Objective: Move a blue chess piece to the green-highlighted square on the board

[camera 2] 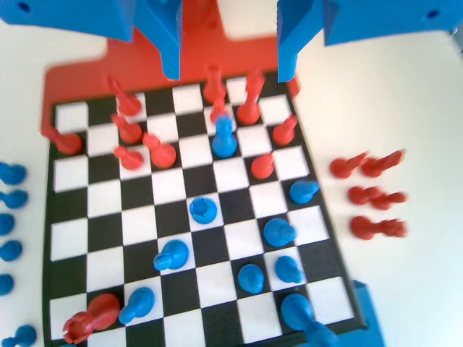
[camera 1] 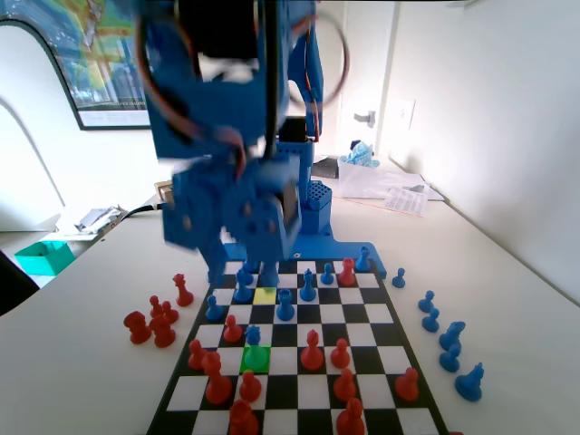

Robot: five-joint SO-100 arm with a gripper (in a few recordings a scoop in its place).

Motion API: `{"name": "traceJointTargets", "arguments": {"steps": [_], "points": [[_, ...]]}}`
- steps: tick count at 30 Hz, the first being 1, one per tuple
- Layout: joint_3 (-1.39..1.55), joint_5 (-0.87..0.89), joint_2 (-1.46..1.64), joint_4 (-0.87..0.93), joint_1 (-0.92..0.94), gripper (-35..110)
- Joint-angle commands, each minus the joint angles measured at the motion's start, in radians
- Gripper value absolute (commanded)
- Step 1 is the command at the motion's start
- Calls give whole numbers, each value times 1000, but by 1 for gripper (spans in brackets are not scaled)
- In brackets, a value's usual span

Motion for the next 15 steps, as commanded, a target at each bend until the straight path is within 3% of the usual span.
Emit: {"name": "traceJointTargets", "arguments": {"steps": [1,15], "points": [[-84,-44,192,103,43,17],[-32,-132,523,190,104,9]]}}
